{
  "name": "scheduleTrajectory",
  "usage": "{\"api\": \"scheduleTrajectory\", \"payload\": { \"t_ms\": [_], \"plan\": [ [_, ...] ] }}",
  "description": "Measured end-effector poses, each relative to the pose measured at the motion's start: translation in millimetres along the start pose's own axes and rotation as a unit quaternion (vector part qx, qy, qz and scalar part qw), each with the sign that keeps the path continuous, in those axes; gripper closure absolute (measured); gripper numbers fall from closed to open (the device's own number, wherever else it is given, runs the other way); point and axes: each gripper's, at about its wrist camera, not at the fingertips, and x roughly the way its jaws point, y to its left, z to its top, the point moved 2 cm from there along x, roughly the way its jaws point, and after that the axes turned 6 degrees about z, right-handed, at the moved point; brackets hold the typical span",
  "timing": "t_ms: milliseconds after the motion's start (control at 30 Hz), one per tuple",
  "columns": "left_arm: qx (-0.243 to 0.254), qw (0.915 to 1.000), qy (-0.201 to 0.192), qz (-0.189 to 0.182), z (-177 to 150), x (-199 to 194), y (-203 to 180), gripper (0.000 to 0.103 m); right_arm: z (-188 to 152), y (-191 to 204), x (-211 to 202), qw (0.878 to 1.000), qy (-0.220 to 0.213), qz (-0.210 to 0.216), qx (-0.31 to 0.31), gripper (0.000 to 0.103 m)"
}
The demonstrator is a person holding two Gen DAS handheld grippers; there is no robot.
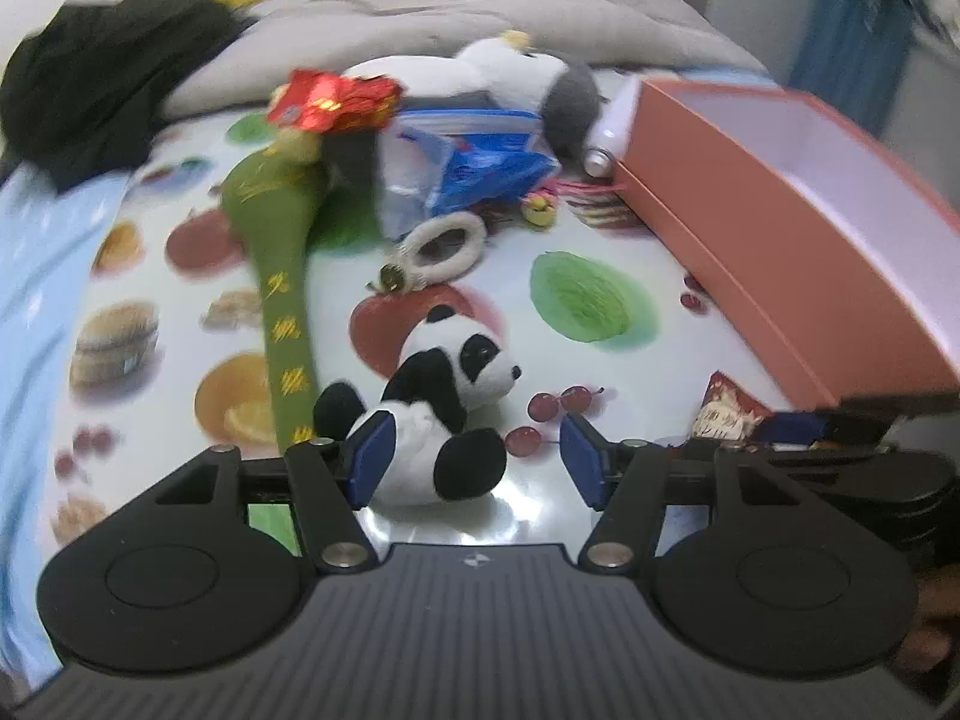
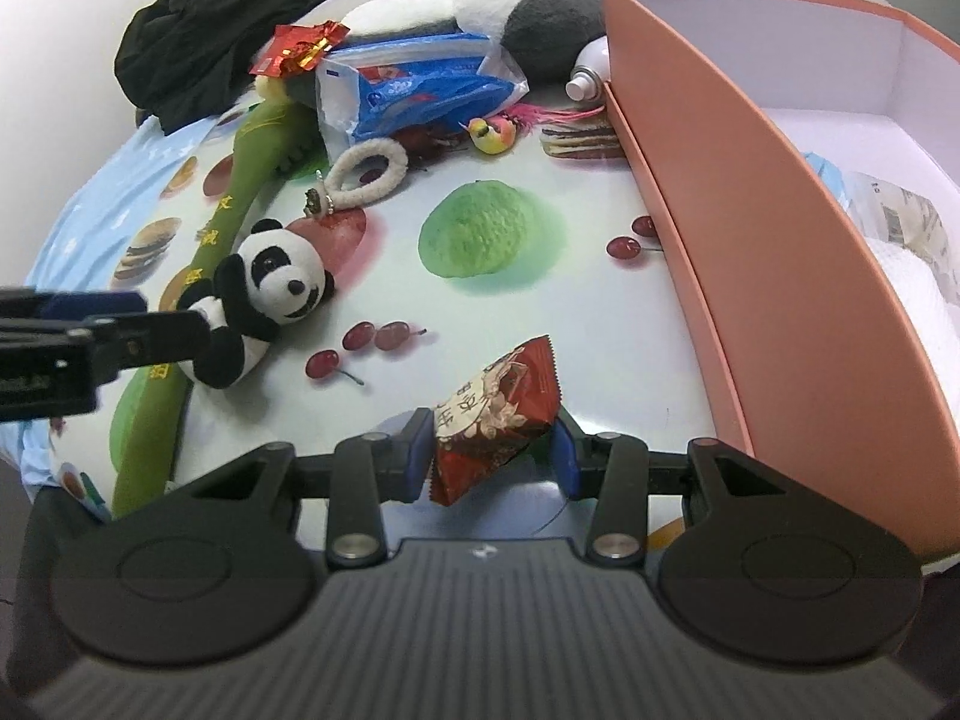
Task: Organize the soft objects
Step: 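Lift the red packet and panda plush off the pile with both tools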
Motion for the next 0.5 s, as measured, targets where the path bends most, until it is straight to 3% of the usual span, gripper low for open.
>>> {"api": "scheduleTrajectory", "payload": {
  "t_ms": [200, 367, 500],
  "plan": [
    [0.106, 0.9942, 0.004, 0.018, 1.2, 17.0, -21.9, 0.027, 0.1, -1.9, -3.3, 1.000, -0.003, -0.002, -0.002, 0.059],
    [0.196, 0.9784, 0.005, 0.064, -10.2, 30.0, -33.7, 0.027, 0.1, -1.0, -0.8, 1.000, -0.001, 0.002, 0.000, 0.059],
    [0.226, 0.9703, 0.006, 0.087, -16.9, 39.1, -30.3, 0.027, 0.0, -1.2, 0.4, 1.000, 0.001, 0.005, 0.001, 0.059]
  ]
}}
